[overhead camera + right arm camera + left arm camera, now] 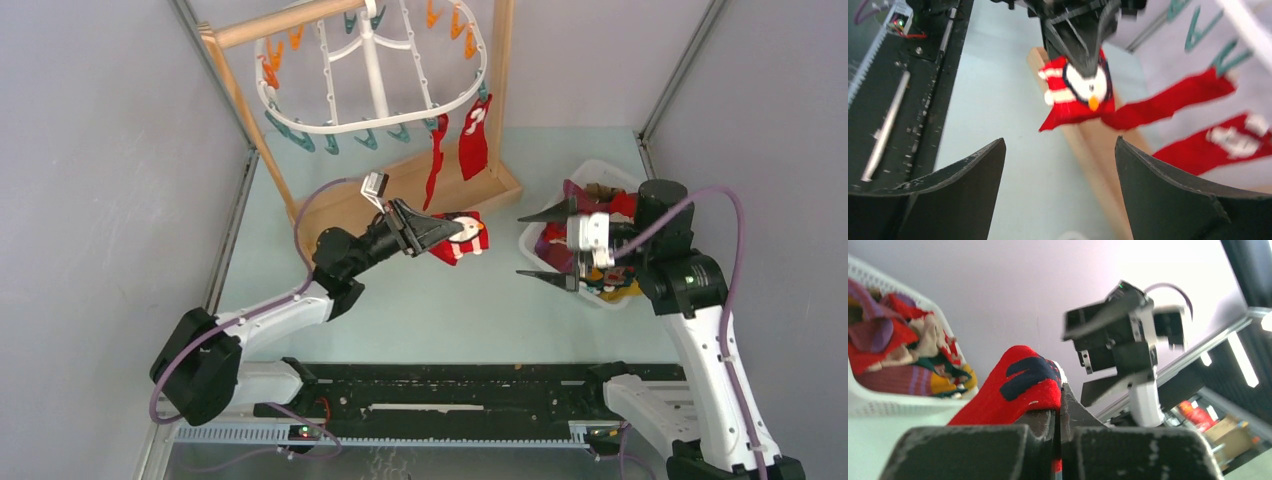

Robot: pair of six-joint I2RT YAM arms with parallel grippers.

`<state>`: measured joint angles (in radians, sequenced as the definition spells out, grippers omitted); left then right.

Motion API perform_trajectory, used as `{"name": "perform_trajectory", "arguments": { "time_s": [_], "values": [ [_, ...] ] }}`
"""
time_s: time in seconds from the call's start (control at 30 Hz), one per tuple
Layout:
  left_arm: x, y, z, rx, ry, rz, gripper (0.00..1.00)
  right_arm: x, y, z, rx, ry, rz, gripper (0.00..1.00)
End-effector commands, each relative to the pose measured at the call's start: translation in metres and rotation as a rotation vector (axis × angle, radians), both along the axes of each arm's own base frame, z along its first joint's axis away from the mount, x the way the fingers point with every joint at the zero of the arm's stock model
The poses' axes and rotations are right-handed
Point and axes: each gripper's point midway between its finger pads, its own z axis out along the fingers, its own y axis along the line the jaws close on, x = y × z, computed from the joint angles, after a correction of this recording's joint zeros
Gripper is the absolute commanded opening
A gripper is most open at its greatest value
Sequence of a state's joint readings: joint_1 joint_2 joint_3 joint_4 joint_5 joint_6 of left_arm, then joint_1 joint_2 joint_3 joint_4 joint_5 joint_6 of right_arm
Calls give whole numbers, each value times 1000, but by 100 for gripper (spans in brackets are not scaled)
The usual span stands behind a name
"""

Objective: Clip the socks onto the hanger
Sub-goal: Pick up the sock from the bin.

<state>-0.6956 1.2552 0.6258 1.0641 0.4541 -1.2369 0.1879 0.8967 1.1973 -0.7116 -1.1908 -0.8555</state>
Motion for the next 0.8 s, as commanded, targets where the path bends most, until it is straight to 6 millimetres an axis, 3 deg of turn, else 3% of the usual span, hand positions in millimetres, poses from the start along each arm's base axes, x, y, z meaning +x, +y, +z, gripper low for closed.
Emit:
{"name": "perform_trajectory", "arguments": {
  "time_s": [0.0, 0.23, 0.5, 0.77],
  "values": [
    [-9, -4, -27, 76, 369, -151, 0, -12, 13, 13, -53, -435, 158, 88],
    [-31, -6, -5, 55, 485, -319, 0, -14, 49, 1, -96, -740, 170, 89],
    [-43, -4, -3, 63, 516, -380, 0, -15, 61, -14, -123, -808, 178, 85],
    [-47, -4, -4, 70, 508, -394, 0, -13, 70, -17, -121, -822, 179, 72]
  ]
}}
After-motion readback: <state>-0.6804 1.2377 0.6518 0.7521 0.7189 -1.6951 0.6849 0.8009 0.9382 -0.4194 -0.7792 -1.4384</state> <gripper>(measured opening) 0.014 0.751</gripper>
